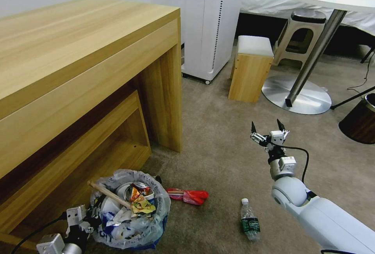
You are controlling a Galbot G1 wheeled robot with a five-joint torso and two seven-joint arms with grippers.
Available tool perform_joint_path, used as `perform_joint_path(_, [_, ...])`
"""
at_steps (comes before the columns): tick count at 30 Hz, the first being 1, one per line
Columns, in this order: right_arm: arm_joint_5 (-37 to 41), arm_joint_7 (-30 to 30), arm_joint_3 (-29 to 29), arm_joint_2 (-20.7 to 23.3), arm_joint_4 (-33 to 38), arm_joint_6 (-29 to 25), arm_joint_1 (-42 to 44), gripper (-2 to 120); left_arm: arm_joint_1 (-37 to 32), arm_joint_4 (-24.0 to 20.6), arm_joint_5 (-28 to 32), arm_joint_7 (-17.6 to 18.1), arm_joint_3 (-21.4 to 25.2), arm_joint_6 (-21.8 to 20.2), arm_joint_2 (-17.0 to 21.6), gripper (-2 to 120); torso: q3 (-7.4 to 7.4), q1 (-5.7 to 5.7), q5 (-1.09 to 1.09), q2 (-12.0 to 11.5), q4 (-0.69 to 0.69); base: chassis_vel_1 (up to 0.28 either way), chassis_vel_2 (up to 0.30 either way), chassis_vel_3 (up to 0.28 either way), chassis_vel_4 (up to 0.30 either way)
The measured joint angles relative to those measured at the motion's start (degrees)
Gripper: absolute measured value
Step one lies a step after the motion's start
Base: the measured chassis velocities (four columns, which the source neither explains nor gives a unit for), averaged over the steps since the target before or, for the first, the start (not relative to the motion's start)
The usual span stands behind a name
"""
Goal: Pick up the trash bin and place the garbage on the floor into it.
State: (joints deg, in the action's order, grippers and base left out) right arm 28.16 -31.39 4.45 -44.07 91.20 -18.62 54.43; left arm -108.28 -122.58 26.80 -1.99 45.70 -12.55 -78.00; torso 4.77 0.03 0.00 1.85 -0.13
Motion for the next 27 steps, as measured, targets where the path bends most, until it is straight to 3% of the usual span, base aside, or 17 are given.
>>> perform_joint_path(9, [5.45,-2.14,1.67,2.53,2.54,4.18,2.45,100,0.61,0.89,0.00,-0.02,-0.18,0.00,-0.04,3,0.00,0.00,-0.01,0.00,0.00,0.000,0.000,0.000,0.000])
perform_joint_path(14, [16.86,-5.30,8.32,6.22,5.30,9.71,4.16,100,1.58,2.19,-0.09,-0.10,-0.77,0.36,-0.48,3,0.00,0.00,0.00,0.00,0.00,0.000,0.000,0.000,0.000])
perform_joint_path(18, [20.50,-5.84,10.36,6.83,6.00,11.29,4.50,100,1.86,2.64,-0.19,-0.13,-0.93,0.59,-0.73,3,0.00,0.00,-0.01,0.00,0.00,0.000,0.000,0.000,0.000])
perform_joint_path(21, [27.52,-8.94,14.34,7.66,8.39,15.48,5.27,100,2.24,3.16,-0.31,-0.17,-1.00,0.74,-0.77,3,0.00,0.00,0.01,0.00,0.01,0.000,0.000,0.000,0.000])
perform_joint_path(27, [32.46,-10.71,18.81,9.84,12.02,20.46,6.19,100,3.17,4.07,-0.30,-0.17,-1.19,0.78,-0.72,3,0.00,0.00,-0.02,0.00,0.00,0.000,0.000,0.000,0.000])
